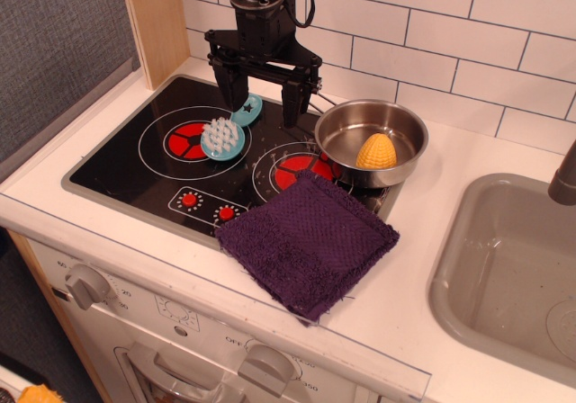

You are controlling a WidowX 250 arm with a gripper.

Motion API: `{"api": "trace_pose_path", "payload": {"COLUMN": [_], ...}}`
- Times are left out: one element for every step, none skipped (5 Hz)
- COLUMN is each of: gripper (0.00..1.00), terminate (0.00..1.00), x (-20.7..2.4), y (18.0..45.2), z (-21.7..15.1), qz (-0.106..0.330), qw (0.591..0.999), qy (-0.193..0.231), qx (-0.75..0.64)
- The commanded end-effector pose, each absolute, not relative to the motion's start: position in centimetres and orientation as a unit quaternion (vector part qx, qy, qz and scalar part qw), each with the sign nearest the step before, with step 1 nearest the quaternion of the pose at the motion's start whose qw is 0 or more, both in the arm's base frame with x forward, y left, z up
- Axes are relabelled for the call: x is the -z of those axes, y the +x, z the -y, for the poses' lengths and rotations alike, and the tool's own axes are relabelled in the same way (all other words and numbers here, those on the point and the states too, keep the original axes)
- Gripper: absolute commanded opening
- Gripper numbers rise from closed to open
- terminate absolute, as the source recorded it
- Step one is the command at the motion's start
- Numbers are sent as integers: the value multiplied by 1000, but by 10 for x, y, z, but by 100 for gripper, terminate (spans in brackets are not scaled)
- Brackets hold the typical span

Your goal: Take the corn out of the pot and put it to the left of the scrubber.

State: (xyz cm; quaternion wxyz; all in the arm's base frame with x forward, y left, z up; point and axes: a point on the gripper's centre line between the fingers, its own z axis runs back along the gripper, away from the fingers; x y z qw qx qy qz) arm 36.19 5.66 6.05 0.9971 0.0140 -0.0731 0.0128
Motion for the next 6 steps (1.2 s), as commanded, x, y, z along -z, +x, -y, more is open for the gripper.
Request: {"api": "trace_pose_path", "payload": {"gripper": [100, 100, 100, 100, 100, 100], "terminate": [0, 0, 0, 0, 0, 0], "x": [-61, -68, -83, -89, -73, -54], "y": [362, 368, 379, 386, 398, 408], "z": [-57, -33, -1, 35, 52, 53], "qz": [73, 87, 107, 117, 106, 81], "qw": [997, 996, 992, 986, 986, 988], "qy": [14, 12, 20, 18, 4, 16], "qx": [-13, 14, 68, 114, 130, 129]}}
